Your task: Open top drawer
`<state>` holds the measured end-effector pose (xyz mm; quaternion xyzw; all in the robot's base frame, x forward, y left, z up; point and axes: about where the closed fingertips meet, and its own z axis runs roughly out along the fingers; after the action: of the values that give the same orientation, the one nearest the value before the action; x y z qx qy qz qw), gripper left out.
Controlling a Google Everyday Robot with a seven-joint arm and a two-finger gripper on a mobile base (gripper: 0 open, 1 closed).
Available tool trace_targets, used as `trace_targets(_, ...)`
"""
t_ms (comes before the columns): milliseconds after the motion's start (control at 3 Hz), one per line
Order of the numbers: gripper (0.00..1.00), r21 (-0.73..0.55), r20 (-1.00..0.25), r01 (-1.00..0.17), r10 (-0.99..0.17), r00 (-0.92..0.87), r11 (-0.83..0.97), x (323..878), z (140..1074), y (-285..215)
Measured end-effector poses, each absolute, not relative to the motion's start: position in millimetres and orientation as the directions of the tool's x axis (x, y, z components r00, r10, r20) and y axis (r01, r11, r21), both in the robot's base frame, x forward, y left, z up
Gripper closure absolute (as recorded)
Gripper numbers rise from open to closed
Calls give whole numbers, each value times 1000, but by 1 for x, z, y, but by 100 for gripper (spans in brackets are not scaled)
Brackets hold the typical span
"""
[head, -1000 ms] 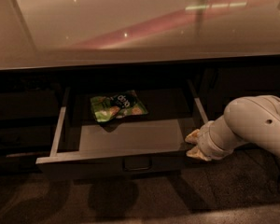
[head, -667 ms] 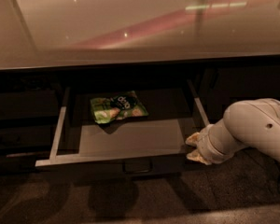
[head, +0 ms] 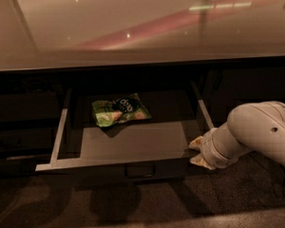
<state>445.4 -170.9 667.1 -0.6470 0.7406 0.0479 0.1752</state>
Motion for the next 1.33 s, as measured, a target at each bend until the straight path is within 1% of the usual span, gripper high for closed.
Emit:
trace_targets(333, 100, -166, -309, -969, -943, -123, 181, 428, 660, -174)
trace_targets(1333, 100, -165, -309, -969, -943, -124, 182, 424, 668, -174)
